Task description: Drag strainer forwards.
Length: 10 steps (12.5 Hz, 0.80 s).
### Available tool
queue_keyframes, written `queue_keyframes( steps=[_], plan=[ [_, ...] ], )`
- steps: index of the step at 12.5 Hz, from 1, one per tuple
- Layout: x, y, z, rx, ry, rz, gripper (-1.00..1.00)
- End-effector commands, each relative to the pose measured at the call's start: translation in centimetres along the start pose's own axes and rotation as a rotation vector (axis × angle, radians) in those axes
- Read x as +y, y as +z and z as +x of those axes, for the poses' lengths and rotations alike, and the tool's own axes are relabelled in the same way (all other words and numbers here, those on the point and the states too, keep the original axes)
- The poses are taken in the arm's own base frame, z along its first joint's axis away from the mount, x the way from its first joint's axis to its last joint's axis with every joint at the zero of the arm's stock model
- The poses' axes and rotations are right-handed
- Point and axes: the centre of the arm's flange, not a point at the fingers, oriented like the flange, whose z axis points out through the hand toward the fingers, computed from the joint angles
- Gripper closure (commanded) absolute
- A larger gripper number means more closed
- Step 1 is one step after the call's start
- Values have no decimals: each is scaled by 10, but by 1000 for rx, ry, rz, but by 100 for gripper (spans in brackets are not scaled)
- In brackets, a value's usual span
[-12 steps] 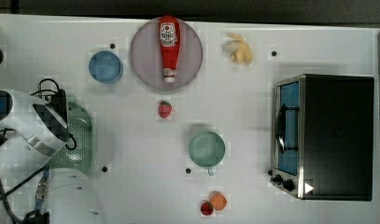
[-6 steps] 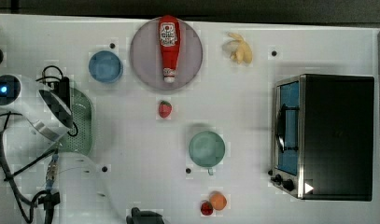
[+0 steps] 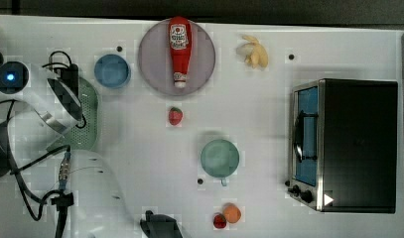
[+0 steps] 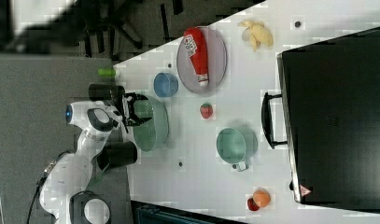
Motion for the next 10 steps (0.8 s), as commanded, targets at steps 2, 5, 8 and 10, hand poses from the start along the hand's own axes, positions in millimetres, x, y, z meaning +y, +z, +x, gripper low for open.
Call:
queue_keyframes(
  steps=[2,5,8,10],
  plan=[
    [-34,-6,6,-29,88,49,-100],
    [-51,-4,10,-43,109,75,-100],
    [-68,-7,15,-59,125,115,-100],
    [-79,-12,20,-67,136,145,-100]
  ],
)
